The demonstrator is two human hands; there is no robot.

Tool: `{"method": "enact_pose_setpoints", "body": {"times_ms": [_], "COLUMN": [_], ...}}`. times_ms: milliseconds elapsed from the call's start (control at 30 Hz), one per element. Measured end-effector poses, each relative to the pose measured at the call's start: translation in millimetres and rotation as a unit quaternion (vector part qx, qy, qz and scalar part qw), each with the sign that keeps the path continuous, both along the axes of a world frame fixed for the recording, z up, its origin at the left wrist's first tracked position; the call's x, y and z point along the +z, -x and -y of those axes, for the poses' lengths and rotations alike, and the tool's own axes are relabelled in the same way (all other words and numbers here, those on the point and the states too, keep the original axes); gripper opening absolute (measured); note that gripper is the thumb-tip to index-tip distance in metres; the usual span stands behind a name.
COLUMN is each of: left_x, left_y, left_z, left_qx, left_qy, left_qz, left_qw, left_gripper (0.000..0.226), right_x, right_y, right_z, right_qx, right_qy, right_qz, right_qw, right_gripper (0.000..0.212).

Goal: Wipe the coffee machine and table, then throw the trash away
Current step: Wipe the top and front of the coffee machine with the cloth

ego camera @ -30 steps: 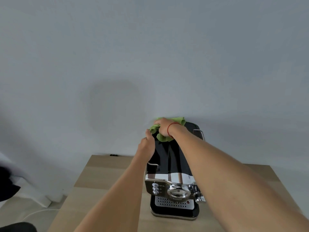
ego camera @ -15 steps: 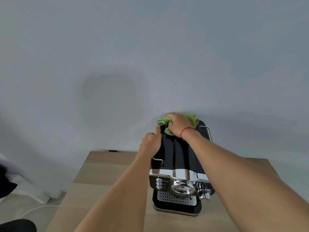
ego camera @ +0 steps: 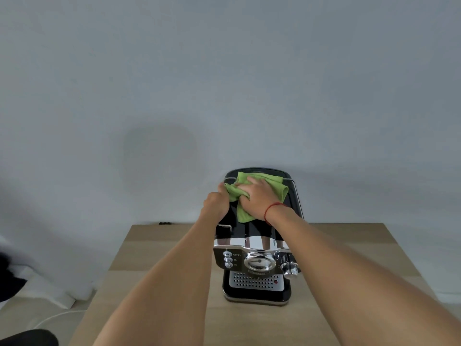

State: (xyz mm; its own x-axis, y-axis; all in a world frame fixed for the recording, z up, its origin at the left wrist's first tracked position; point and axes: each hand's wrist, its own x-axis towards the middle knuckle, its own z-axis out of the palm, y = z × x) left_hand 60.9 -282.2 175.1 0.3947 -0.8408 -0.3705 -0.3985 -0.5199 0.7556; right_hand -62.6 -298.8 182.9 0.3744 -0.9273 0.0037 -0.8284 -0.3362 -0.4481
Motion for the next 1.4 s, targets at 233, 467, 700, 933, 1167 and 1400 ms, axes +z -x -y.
{"method": "enact_pose_setpoints", "body": {"times_ms": [233,467,700,933,1167,1400], "left_x": [-7,-7,-11,-18,-11,-7], "left_y": [-6,-4,-7,-7,-5,-10], "left_z": [0,0,1,12,6,-8], "left_qx": [-0.005,0.018,-0.002,-0.004,0.009,-0.002], "left_qy": [0.024,0.027,0.022,0.033,0.017,0.052], "left_qz": [-0.011,-0.018,-0.001,0.041,0.013,-0.025], "left_qw": [1.0,0.999,1.0,0.999,1.0,0.998], "left_gripper": [0.066,0.067,0.073,0.065,0.067,0.066], "right_x": [3,0,-9,0,5,21], "right_y": [-10,3,6,-8,9,25], "right_z": [18,-6,19,39,-6,-36], "right_qx": [0.026,-0.036,-0.101,-0.046,-0.04,-0.016], "right_qy": [-0.023,-0.002,0.014,0.015,-0.089,-0.18], "right_qz": [-0.031,0.187,0.011,0.01,0.158,0.138], "right_qw": [0.999,0.982,0.995,0.999,0.983,0.974], "right_gripper": [0.054,0.021,0.048,0.046,0.04,0.036]}}
